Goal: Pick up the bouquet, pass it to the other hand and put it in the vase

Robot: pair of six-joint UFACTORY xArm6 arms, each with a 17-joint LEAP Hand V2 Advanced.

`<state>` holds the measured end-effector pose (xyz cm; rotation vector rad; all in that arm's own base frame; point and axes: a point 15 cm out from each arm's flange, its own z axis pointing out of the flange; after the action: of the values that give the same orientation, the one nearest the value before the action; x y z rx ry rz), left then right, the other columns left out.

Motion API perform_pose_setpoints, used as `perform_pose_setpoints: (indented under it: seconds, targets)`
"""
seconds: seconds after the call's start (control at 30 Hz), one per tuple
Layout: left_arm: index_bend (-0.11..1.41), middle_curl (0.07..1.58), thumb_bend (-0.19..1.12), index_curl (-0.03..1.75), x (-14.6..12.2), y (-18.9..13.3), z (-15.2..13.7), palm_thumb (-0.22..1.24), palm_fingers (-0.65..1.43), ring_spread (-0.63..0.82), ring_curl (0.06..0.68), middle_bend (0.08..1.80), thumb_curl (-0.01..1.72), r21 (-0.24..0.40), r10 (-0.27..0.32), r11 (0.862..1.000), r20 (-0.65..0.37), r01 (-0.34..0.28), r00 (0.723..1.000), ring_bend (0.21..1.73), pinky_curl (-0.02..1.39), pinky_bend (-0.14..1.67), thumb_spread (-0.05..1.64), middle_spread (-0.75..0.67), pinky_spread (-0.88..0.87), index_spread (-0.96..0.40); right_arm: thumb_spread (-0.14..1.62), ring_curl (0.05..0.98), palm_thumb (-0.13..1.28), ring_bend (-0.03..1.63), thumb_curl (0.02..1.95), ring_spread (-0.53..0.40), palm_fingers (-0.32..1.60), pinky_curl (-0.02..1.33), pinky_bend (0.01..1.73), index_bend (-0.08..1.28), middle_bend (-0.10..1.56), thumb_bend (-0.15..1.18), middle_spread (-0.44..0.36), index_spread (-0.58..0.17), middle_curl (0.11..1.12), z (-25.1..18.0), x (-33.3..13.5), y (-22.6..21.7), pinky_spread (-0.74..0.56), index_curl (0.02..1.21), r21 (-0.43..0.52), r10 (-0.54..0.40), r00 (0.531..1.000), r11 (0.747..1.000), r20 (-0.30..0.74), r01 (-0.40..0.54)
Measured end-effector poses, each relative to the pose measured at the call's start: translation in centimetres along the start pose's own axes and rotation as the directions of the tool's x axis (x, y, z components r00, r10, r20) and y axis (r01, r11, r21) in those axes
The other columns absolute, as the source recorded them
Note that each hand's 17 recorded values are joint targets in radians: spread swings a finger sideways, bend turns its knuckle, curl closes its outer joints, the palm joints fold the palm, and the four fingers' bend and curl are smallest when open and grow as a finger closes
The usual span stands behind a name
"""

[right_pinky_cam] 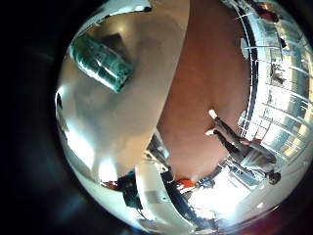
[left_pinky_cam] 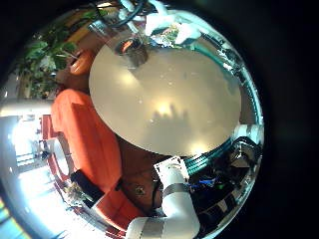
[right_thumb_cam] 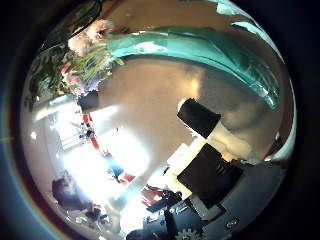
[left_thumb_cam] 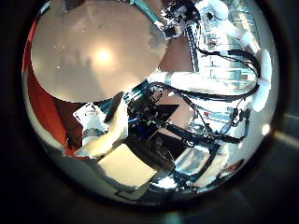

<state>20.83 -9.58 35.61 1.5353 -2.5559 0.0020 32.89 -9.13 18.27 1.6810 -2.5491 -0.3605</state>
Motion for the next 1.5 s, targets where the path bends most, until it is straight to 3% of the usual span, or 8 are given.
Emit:
perform_pose_setpoints:
  seconds: [0.4,0.47,0.6,0.67,0.77,0.97,1.1,1.5]
  targets:
    - [0.18,0.34,-0.03,0.35,0.0,0.0,0.3,0.48,0.13,0.54,0.199,0.19,0.37,-0.008,0.001,1.0,-0.002,-0.001,1.0,0.46,0.29,0.19,1.03,0.37,0.5,0.14,1.08,0.269,0.63,0.93,0.43,-0.202,0.58,0.04,0.57,0.22,0.53,-0.02,-0.106,-0.282,0.51,1.7,0.2,-0.5,0.07,0.4,-0.042,0.008,1.0,0.999,-0.01,-0.008]
    - [0.18,0.34,-0.03,0.35,0.0,0.0,0.4,0.48,0.13,0.54,0.199,0.19,0.37,-0.012,0.0,1.0,-0.002,0.0,1.0,0.46,0.29,0.19,1.03,0.37,0.5,0.14,1.08,0.278,0.65,0.97,0.43,-0.227,0.71,0.03,0.58,0.23,0.56,-0.01,-0.133,-0.298,0.52,1.9,0.4,-0.5,0.03,0.4,-0.047,0.015,1.0,0.999,-0.017,-0.016]
    - [0.18,0.34,-0.03,0.35,0.0,-0.1,0.4,0.48,0.13,0.54,0.199,0.19,0.37,-0.012,0.005,1.0,-0.002,-0.005,1.0,0.45,0.29,0.19,1.03,0.37,0.5,0.13,1.07,0.314,0.71,1.03,0.44,-0.268,1.13,0.08,0.83,0.25,0.61,-0.01,-0.234,-0.36,0.55,2.5,0.8,-0.5,-0.24,0.43,-0.061,0.024,0.999,0.998,-0.034,-0.026]
    - [0.18,0.34,-0.03,0.35,-0.1,-0.2,0.5,0.48,0.13,0.54,0.2,0.19,0.37,-0.01,0.005,1.0,-0.002,-0.005,1.0,0.45,0.29,0.19,1.03,0.37,0.5,0.12,1.07,0.349,0.75,1.05,0.45,-0.262,1.31,0.12,0.91,0.37,0.71,-0.01,-0.238,-0.391,0.59,2.6,1.0,-0.6,-0.34,0.5,-0.061,0.025,0.999,0.998,-0.047,-0.028]
    - [0.18,0.34,-0.03,0.35,-0.1,-0.3,0.5,0.48,0.13,0.54,0.2,0.19,0.37,-0.011,0.004,1.0,-0.002,-0.004,1.0,0.45,0.29,0.19,1.03,0.37,0.5,0.12,1.05,0.399,0.81,1.12,0.46,-0.26,1.35,0.19,1.04,0.55,0.82,0.0,-0.248,-0.418,0.65,2.4,1.3,-0.8,-0.38,0.6,-0.051,0.022,0.998,0.998,-0.061,-0.025]
    - [0.18,0.34,-0.03,0.35,0.1,-0.3,0.7,0.48,0.13,0.54,0.2,0.19,0.37,-0.014,0.004,1.0,-0.009,-0.005,1.0,0.45,0.29,0.19,1.03,0.37,0.5,0.12,0.99,0.501,0.99,1.29,0.53,-0.248,1.28,0.34,1.35,0.87,1.07,0.03,-0.25,-0.414,0.79,-0.5,1.3,-3.3,-0.31,0.79,0.11,0.019,0.998,0.994,-0.058,-0.013]
    - [0.18,0.34,-0.03,0.35,0.0,-0.6,0.7,0.48,0.13,0.54,0.201,0.19,0.37,-0.009,0.005,1.0,-0.009,-0.005,1.0,0.45,0.29,0.19,1.03,0.37,0.5,0.12,0.95,0.555,1.09,1.37,0.59,-0.236,1.21,0.4,1.44,1.01,1.19,0.06,-0.224,-0.374,0.84,-6.2,1.8,-4.5,-0.26,0.87,0.303,0.024,0.999,0.953,-0.044,-0.01]
    - [0.18,0.34,-0.02,0.35,1.8,-3.5,-1.4,0.48,0.16,0.52,0.202,0.2,0.38,0.047,0.036,0.998,-0.073,-0.033,0.997,0.46,0.29,0.19,1.04,0.36,0.5,0.11,0.9,0.643,1.15,1.47,0.74,-0.2,1.15,0.5,1.47,1.14,1.32,0.05,-0.161,-0.282,0.85,-16.2,3.3,3.1,-0.2,0.93,0.45,-0.05,0.998,0.892,0.026,0.033]
